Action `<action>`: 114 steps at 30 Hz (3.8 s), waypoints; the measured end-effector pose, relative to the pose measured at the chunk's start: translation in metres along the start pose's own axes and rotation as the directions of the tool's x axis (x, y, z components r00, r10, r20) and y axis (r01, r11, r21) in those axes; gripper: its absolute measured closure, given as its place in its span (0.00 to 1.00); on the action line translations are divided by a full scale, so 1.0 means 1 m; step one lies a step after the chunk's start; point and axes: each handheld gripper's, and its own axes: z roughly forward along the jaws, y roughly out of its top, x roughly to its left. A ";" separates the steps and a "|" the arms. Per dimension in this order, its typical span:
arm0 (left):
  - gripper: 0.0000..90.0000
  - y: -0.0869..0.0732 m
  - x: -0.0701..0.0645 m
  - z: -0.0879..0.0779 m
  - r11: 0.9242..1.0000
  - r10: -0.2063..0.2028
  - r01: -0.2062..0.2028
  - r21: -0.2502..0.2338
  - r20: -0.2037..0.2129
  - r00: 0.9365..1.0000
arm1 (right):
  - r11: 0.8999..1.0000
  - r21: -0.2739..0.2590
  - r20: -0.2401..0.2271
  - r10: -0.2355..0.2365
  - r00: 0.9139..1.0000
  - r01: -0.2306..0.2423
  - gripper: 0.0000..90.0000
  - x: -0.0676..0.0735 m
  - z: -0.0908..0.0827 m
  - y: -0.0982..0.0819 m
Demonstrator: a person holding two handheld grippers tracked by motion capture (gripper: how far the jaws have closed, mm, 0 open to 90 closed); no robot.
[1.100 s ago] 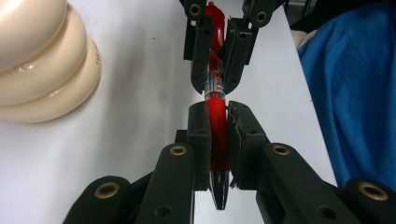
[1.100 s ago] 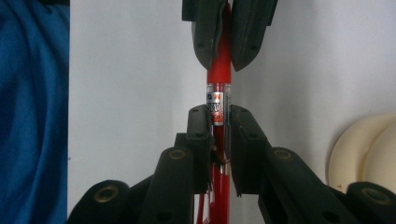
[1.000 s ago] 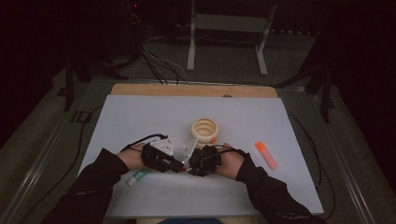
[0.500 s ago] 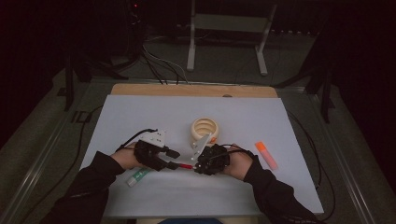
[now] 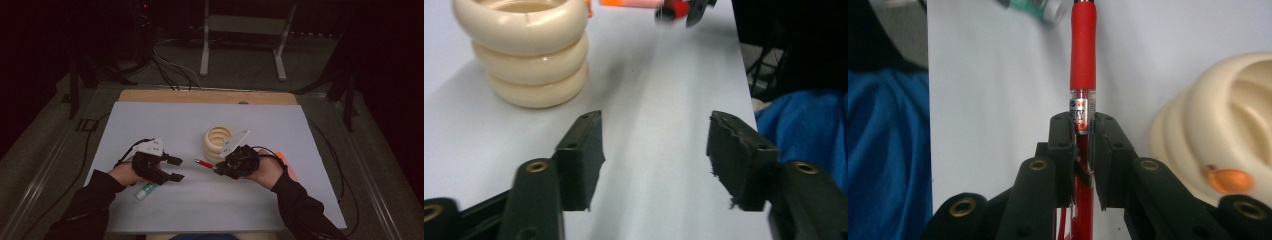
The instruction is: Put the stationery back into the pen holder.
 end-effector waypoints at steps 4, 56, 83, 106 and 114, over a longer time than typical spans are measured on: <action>0.32 -0.005 0.000 -0.004 0.999 -0.035 0.034 -0.026 -0.026 0.999 | 0.995 -0.085 0.012 0.053 0.999 -0.052 0.89 -0.006 -0.011 0.000; 0.00 -0.054 -0.025 -0.015 0.969 -0.201 0.144 -0.202 -0.301 0.932 | 0.699 -0.678 0.253 0.513 0.820 -0.228 0.89 -0.064 0.009 -0.005; 0.00 -0.059 -0.026 -0.017 0.960 -0.223 0.155 -0.233 -0.303 0.927 | 0.689 -0.612 0.226 0.623 0.749 -0.389 0.89 -0.069 0.043 -0.025; 0.00 -0.059 -0.026 -0.018 0.959 -0.223 0.153 -0.238 -0.303 0.926 | 0.688 -0.571 0.204 0.648 0.733 -0.449 0.56 -0.067 0.033 -0.020; 0.00 -0.059 -0.026 -0.018 0.960 -0.218 0.151 -0.234 -0.297 0.930 | 0.656 -0.620 0.159 0.642 0.750 -0.430 0.31 -0.066 0.009 -0.022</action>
